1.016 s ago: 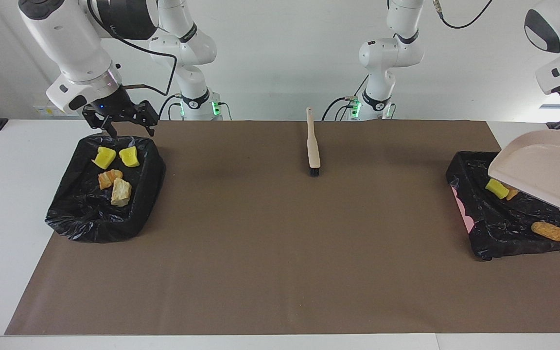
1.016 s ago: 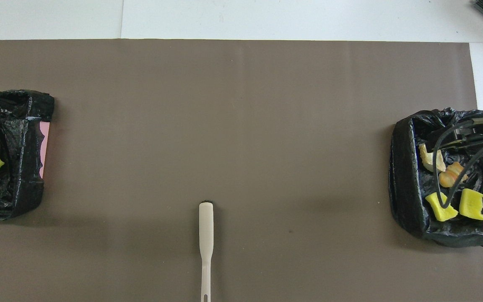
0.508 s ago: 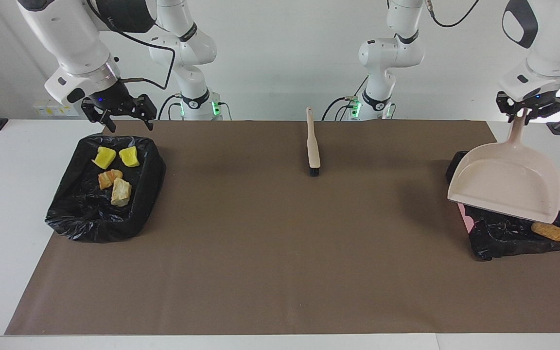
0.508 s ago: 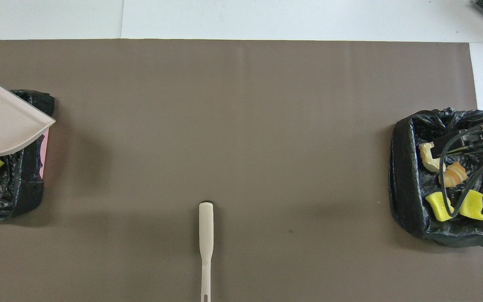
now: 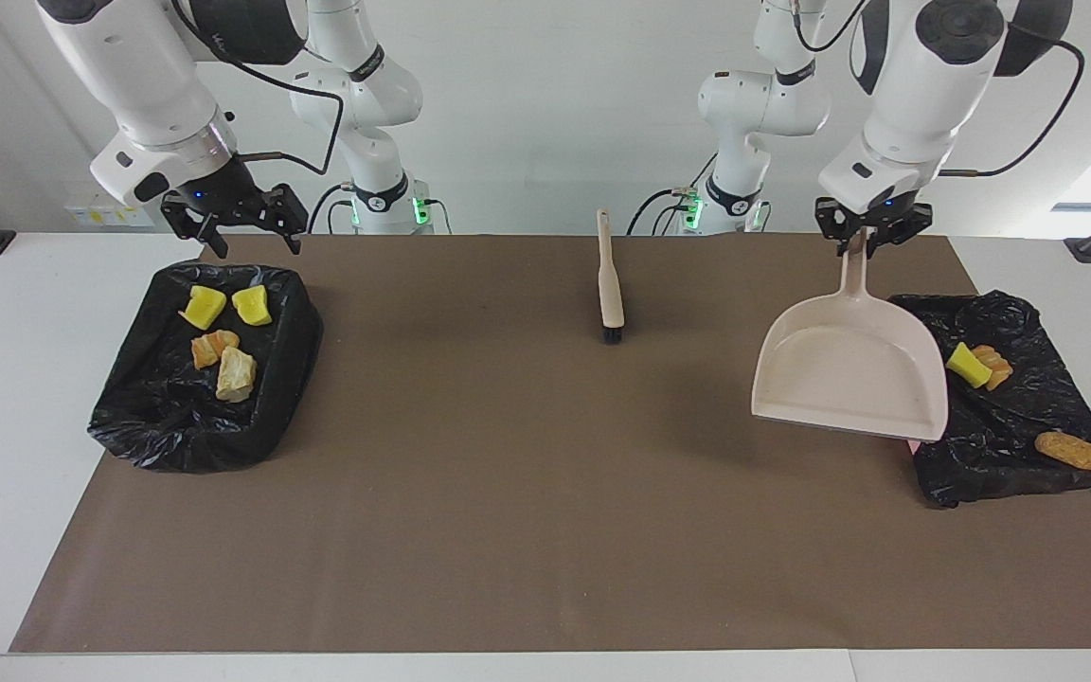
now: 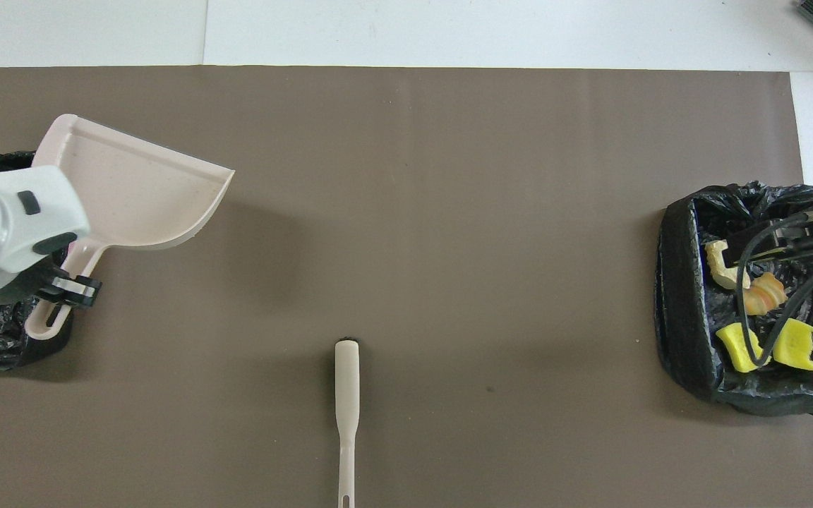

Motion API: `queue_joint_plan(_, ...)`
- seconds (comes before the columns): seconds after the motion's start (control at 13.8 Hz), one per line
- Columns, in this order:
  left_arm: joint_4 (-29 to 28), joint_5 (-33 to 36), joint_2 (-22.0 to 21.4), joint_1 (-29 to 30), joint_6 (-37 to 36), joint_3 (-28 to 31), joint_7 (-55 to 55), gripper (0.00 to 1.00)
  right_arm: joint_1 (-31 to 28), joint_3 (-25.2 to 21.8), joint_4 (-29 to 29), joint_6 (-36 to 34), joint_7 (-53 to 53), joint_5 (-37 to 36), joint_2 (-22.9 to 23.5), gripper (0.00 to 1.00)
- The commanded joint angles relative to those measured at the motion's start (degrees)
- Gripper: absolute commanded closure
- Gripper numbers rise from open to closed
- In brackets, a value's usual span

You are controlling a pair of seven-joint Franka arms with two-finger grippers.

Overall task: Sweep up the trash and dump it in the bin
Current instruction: 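Carry the empty dustpan back to mid-table with the left gripper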

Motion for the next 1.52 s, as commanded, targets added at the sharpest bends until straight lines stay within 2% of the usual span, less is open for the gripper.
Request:
queue_joint_plan(0.0, -3.68, -3.86, -0.87, -5.28, 6.71, 1.13, -9.2, 1.0, -0.23, 0.03, -1.48, 0.34, 0.44, 0.04, -1.34, 0.0)
queue_joint_plan(0.15, -4.75, -6.24, 0.53, -8.89, 11.21, 1.13, -15.19, 1.0, -0.23, 0.03, -1.48, 0.34, 0.44, 0.04, -1.26, 0.0)
queue_joint_plan(0.44, -4.57, -11.51, 7.02, -14.78, 19.55, 1.13, -20.91, 1.0, -0.23, 0.03, -1.57, 0.34, 0.44, 0.04, -1.26, 0.0)
queue_joint_plan(0.58, -4.22, -11.61, 13.33, -19.96, 25.6, 1.13, -27.83, 1.0, -0.23, 0.03, -1.48, 0.34, 0.44, 0.04, -1.26, 0.0)
queue_joint_plan(0.73, -4.31, -12.04, 16.69, -21.47, 32.64, 0.87, -29.36, 1.0, -0.32, 0.03, -1.48, 0.34, 0.44, 0.04, -1.34, 0.0)
queue_joint_plan(0.87, -4.66, -14.41, 17.76, -21.91, 34.78, 0.69, -29.19, 1.0, -0.23, 0.03, -1.48, 0.34, 0.44, 0.04, -1.26, 0.0)
queue_joint_plan(1.45, -7.29, -14.51, 18.2, -23.23, 37.5, 0.69, -25.5, 1.0, -0.23, 0.03, -1.48, 0.34, 0.44, 0.04, -1.34, 0.0)
